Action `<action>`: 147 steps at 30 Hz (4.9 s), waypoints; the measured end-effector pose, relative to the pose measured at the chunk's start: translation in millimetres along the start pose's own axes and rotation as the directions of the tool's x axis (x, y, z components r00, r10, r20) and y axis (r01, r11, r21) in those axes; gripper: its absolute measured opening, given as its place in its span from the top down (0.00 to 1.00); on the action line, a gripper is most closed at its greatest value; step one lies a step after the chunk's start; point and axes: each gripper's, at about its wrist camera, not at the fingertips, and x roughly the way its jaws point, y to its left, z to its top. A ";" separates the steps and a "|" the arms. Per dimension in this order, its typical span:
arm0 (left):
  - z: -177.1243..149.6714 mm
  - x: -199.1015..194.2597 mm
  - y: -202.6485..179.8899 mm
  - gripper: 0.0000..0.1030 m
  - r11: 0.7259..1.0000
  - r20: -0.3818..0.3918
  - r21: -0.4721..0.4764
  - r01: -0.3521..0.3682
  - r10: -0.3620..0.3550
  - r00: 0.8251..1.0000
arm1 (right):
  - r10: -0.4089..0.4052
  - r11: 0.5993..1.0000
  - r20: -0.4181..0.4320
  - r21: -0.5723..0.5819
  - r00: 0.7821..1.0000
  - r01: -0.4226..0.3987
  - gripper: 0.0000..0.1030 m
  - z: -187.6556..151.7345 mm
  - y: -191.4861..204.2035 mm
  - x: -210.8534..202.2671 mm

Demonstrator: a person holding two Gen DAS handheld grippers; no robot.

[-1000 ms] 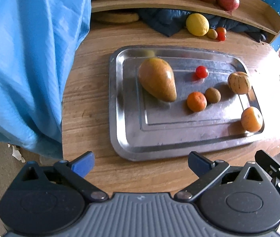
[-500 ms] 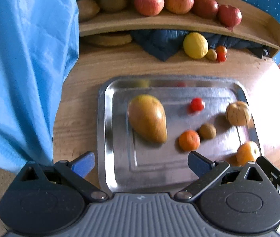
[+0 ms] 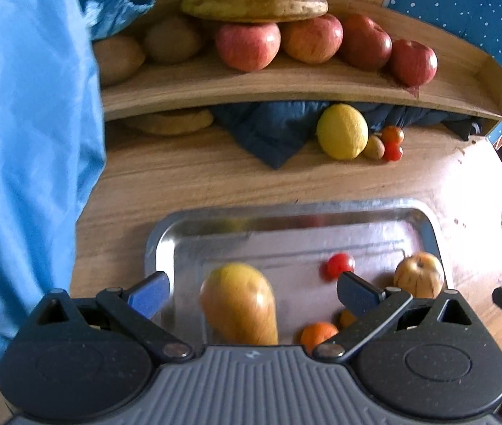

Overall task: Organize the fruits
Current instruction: 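Lift both open grippers away from the tray toward the fruit row, then close the left gripper on a yellow lemon while the right gripper grasps a cherry tomato, then carry the lemon and cherry tomato in both grippers over the steel tray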

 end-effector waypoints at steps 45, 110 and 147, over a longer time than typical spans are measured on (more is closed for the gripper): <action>114.1 100.5 -66.8 0.09 0.986 -0.004 -0.108 0.124 -0.125 0.992 | -0.013 1.000 -0.033 -0.026 0.999 0.012 0.20 92.0 -52.4 121.7; 82.6 108.8 -65.5 0.44 0.961 0.028 -0.208 0.182 -0.180 0.983 | 0.241 0.960 -0.120 -0.117 0.963 -0.255 0.77 101.0 -35.2 147.2; 26.4 76.2 -6.7 0.43 0.968 -0.050 -0.139 0.210 -0.218 0.975 | 0.181 0.974 -0.142 -0.114 0.973 -0.198 0.77 39.7 30.6 97.2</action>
